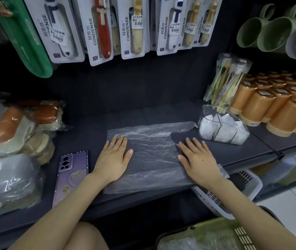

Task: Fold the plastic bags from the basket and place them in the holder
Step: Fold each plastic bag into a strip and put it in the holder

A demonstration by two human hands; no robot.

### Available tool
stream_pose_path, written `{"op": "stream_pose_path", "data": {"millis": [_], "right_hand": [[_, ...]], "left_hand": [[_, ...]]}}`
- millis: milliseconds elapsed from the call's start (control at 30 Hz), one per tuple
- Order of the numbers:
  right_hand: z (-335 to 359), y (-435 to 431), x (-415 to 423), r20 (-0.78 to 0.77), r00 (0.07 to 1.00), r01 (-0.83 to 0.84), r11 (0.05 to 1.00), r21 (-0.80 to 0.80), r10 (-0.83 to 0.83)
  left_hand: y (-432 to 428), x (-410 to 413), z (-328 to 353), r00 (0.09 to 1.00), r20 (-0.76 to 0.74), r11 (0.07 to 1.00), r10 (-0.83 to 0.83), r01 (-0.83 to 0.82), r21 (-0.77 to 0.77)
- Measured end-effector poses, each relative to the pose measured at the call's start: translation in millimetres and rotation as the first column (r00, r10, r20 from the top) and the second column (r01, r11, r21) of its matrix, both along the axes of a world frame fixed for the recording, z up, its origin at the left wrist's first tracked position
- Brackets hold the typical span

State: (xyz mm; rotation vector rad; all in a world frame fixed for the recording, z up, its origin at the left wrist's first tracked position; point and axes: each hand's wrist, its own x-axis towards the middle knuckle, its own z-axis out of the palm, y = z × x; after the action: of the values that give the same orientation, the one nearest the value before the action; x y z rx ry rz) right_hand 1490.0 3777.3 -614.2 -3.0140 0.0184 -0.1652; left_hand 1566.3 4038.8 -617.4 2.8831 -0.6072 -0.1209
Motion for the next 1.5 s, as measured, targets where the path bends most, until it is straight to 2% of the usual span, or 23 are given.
{"op": "stream_pose_path", "data": {"millis": [100,167,300,433,500,567,633,700,767,833,933,1067,1133,1200,1233,1300,1367,1433,1500], "right_hand": [[13.8,30.3,0.1,0.089,0.995,-0.044,0.996,0.078,0.037],[13.4,66.4,-3.3,0.148,0.982,-0.127,0.989,0.073,0.115],[-7.1,91.2,-17.9,0.025,0.964,-0.265,0.964,0.015,0.264],[-7.2,47.8,-24.7,-0.018,0.984,-0.179,0.984,-0.02,0.178],[0.7,31.2,-23.8,0.017,0.984,-0.177,0.984,0.023,0.177],[13.6,32.3,-13.7,0.021,0.986,-0.166,0.979,0.121,0.164],[26.9,47.4,9.1,0.06,0.987,-0.16,0.973,0.165,0.152],[26.8,63.7,42.3,0.028,0.991,-0.132,0.985,0.108,0.129],[18.6,79.5,72.7,-0.052,0.993,-0.107,0.993,0.058,0.11],[8.8,86.3,91.7,-0.141,0.982,-0.124,0.992,0.027,0.126],[1.2,64.9,101.0,-0.189,0.976,-0.111,0.994,0.0,0.109],[5.9,18.8,89.1,-0.157,0.986,0.044,0.998,-0.05,-0.051],[14.9,14.3,68.5,-0.045,0.999,-0.01,0.998,0.061,0.013],[27.9,20.0,32.9,0.084,0.981,-0.189,0.946,0.265,0.172],[30.9,23.0,12.2,0.144,0.956,-0.289,0.904,0.314,0.256],[26.0,25.1,-22.9,0.249,0.878,-0.461,0.864,0.204,0.409],[14.2,21.0,-40.7,0.247,0.831,-0.523,0.852,0.036,0.499],[3.1,16.4,-45.3,0.251,0.804,-0.534,0.84,-0.094,0.539],[-1.9,17.7,-47.2,0.311,0.775,-0.53,0.834,-0.153,0.549]], "left_hand": [[2.2,-11.3,11.7,0.997,0.08,0.996,0.015,-0.007,-0.091],[2.5,-31.4,16.9,0.99,0.135,0.996,-0.027,0.038,-0.081],[5.7,-65.3,2.1,0.994,0.044,0.995,-0.104,0.103,0.019],[8.0,-63.7,-0.2,0.995,0.0,0.994,-0.104,0.104,0.021],[9.0,-62.2,6.3,0.994,-0.05,0.994,-0.095,0.092,-0.057],[12.0,-55.5,17.7,0.996,-0.083,0.974,-0.039,0.019,-0.224],[12.4,-36.3,26.9,0.999,0.03,0.963,0.02,-0.011,-0.268],[7.7,-8.2,29.6,0.991,0.125,0.989,0.037,-0.018,-0.15],[1.6,19.3,23.7,0.995,0.081,0.998,0.057,-0.059,0.02],[-1.1,37.1,14.3,0.996,-0.009,0.989,0.088,-0.087,0.116],[1.6,43.8,0.6,0.993,-0.038,0.986,0.112,-0.106,0.128],[3.0,43.9,-4.0,0.994,-0.013,0.988,0.11,-0.108,0.111],[3.8,43.4,-1.9,0.992,-0.032,0.99,0.118,-0.115,0.075],[6.7,40.4,3.9,0.992,-0.033,0.992,0.119,-0.12,-0.043],[9.1,37.2,7.6,0.993,-0.006,0.983,0.118,-0.118,-0.138],[16.8,25.9,16.2,0.991,0.081,0.94,0.105,-0.072,-0.335],[26.6,6.3,25.6,0.99,0.138,0.898,0.028,0.036,-0.439],[34.5,-21.6,32.1,0.989,0.096,0.85,-0.109,0.142,-0.508],[42.0,-45.9,34.4,0.979,0.053,0.802,-0.199,0.193,-0.566]]}}
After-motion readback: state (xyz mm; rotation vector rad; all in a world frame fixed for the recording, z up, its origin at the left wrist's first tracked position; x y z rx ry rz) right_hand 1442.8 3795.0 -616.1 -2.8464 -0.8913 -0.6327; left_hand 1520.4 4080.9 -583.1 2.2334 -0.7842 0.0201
